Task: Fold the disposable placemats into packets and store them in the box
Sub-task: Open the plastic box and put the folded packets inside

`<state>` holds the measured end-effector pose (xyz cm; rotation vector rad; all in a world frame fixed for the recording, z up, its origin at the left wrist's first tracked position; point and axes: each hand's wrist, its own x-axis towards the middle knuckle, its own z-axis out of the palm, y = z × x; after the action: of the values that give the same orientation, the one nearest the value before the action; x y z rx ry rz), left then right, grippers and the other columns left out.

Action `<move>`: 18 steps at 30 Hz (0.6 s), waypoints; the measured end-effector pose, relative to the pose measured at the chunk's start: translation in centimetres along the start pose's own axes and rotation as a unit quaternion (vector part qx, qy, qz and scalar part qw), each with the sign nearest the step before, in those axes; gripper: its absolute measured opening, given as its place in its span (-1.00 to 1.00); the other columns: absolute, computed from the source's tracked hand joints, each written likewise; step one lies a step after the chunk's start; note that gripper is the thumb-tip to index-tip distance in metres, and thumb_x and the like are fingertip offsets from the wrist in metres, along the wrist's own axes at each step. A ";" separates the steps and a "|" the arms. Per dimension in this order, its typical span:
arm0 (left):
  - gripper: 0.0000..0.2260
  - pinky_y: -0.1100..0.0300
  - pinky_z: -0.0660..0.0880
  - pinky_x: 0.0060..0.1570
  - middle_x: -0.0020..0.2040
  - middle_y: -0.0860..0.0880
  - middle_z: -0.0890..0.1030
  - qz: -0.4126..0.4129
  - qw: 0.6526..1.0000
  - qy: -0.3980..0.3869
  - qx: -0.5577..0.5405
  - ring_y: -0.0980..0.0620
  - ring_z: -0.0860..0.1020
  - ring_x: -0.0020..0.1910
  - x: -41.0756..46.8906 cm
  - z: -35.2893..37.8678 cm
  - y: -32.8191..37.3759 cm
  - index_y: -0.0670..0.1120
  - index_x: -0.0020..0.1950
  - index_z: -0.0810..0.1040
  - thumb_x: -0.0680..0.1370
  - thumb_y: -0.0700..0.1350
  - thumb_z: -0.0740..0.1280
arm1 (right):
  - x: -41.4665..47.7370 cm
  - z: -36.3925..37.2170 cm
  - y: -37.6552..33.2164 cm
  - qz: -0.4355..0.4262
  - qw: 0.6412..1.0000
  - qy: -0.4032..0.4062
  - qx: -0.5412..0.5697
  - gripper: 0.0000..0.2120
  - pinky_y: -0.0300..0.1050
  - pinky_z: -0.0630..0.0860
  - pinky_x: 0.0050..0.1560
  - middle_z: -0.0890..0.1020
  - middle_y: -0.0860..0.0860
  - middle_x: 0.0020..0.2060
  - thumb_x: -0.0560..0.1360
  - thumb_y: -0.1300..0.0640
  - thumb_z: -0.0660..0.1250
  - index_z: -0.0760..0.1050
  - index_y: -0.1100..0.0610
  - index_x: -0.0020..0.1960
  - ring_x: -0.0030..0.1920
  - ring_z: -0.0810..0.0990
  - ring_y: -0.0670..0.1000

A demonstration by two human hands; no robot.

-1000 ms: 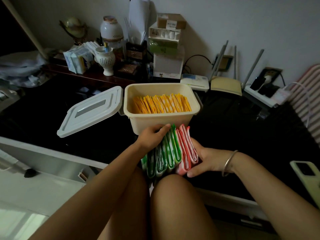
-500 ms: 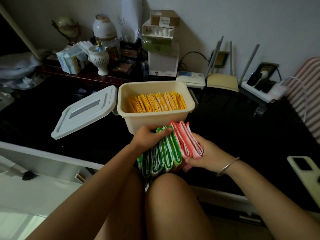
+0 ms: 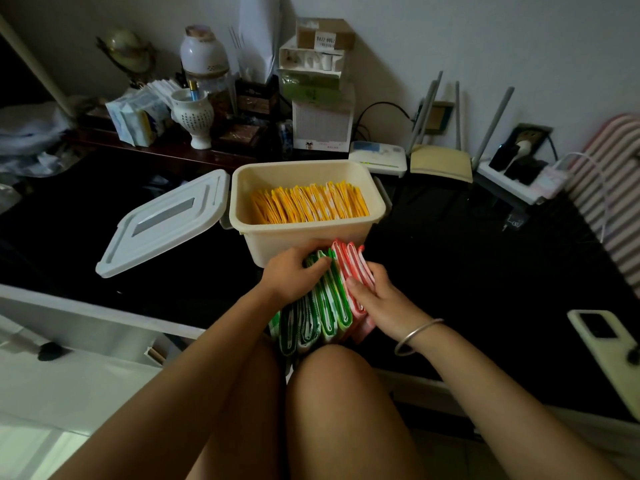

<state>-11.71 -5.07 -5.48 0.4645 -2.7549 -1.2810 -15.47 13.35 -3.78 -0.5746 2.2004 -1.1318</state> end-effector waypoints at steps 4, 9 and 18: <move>-0.54 -0.02 0.46 0.23 0.20 0.01 0.61 -0.018 1.000 -0.020 -0.009 0.00 0.55 0.16 0.4 0.0 0.1 0.25 0.29 0.49 0.41 0.23 0.13 | 0.6 -0.4 -0.5 0.044 0.999 0.005 0.023 -0.59 0.09 0.61 0.01 0.60 0.05 0.04 0.54 -0.03 0.32 0.22 0.01 0.28 -0.08 0.67 0.08; -0.57 0.01 0.49 0.18 0.07 0.10 0.65 -0.011 0.999 0.008 -0.036 0.07 0.58 0.10 0.2 0.7 -0.3 0.19 0.12 0.60 0.42 0.33 0.13 | 0.7 -0.2 -2.0 0.106 0.994 0.002 -0.023 -0.28 0.00 0.56 0.07 0.55 0.01 0.11 0.42 -0.30 0.32 0.19 0.11 0.36 0.03 0.60 0.02; -0.81 0.11 0.52 0.06 -0.03 0.02 0.63 -0.112 0.886 0.378 -0.244 0.04 0.59 0.02 -2.3 0.1 -1.4 -0.05 0.02 0.58 0.62 -0.17 0.17 | 1.0 3.1 -4.4 0.124 0.973 0.025 -0.196 0.00 -0.08 0.63 -0.30 0.50 0.08 0.17 0.31 -0.43 0.33 0.03 0.14 0.47 -0.20 0.62 0.04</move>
<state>-9.18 -5.11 -6.44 0.9885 -1.7090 -1.3778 -13.69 8.58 -1.87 -0.4160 2.4748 -0.5926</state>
